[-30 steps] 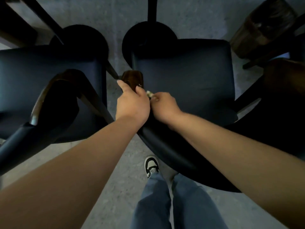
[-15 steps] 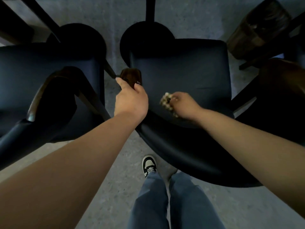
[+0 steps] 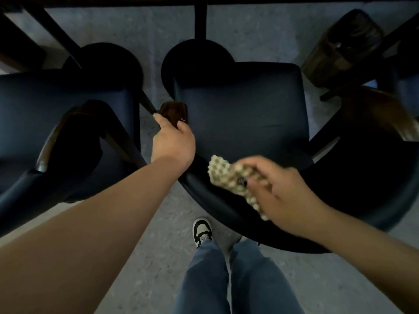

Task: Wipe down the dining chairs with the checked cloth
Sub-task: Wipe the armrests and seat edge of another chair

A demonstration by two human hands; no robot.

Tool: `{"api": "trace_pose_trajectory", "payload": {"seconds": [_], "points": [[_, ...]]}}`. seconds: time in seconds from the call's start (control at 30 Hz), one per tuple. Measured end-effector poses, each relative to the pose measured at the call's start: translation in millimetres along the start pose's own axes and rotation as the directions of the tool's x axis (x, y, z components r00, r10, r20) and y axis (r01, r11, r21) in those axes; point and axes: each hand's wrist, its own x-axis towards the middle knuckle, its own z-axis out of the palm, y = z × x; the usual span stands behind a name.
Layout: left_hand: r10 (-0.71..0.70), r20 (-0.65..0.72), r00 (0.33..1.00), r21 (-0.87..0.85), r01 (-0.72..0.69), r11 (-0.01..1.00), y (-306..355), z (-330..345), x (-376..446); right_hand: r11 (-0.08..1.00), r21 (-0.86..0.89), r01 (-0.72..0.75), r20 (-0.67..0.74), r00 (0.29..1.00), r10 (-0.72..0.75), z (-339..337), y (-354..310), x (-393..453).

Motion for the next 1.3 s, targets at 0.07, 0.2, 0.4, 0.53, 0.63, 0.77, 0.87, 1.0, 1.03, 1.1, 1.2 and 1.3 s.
{"api": "trace_pose_trajectory", "payload": {"seconds": [0.07, 0.2, 0.4, 0.53, 0.63, 0.77, 0.87, 1.0, 1.03, 1.1, 1.2, 1.3], "points": [[-0.006, -0.008, 1.0, -0.005, 0.006, 1.0, 0, 0, 0, 0.995, -0.09, -0.036, -0.126, 0.992, 0.024, -4, 9, 26], [0.001, -0.017, 1.0, 0.018, 0.0, 1.0, -1, 2, 3, 0.747, 0.434, -0.503, 0.162, 0.859, 0.485, 21, 37, 88], [0.01, -0.023, 1.0, 0.042, -0.009, 0.999, 0, 2, 2, 0.828, 0.232, -0.511, 0.12, 0.859, 0.497, 54, 39, 89], [0.007, -0.028, 1.0, 0.044, -0.005, 0.999, 0, 2, 2, 0.89, -0.004, -0.457, 0.21, 0.869, 0.447, 59, 34, 85], [0.006, -0.029, 1.0, 0.04, -0.005, 0.999, -1, 2, 3, 0.881, -0.149, -0.45, 0.228, 0.851, 0.473, 57, 46, 92], [0.013, -0.034, 0.999, 0.048, -0.011, 0.999, -1, 2, 4, 0.828, -0.267, -0.494, 0.191, 0.815, 0.547, 58, 75, 106], [0.012, -0.035, 0.999, 0.042, -0.01, 0.999, -2, 2, 4, 0.805, -0.24, -0.543, 0.191, 0.786, 0.588, 57, 92, 109], [0.015, -0.038, 0.999, 0.031, -0.014, 0.999, -3, 2, 4, 0.814, -0.139, -0.564, 0.291, 0.762, 0.578, 55, 84, 101], [0.015, -0.037, 0.999, 0.03, -0.014, 0.999, -3, 3, 4, 0.821, -0.1, -0.562, 0.288, 0.774, 0.564, 53, 80, 98], [0.014, -0.035, 0.999, 0.027, -0.013, 1.0, -3, 3, 4, 0.847, -0.033, -0.53, 0.257, 0.815, 0.52, 45, 66, 88], [0.014, -0.03, 0.999, 0.018, -0.013, 1.0, -3, 3, 4, 0.864, 0.154, -0.48, 0.198, 0.871, 0.449, 32, 36, 61], [0.014, -0.026, 1.0, 0.019, -0.013, 1.0, -3, 2, 4, 0.932, 0.132, -0.337, 0.162, 0.935, 0.315, 17, 5, 20]]}}
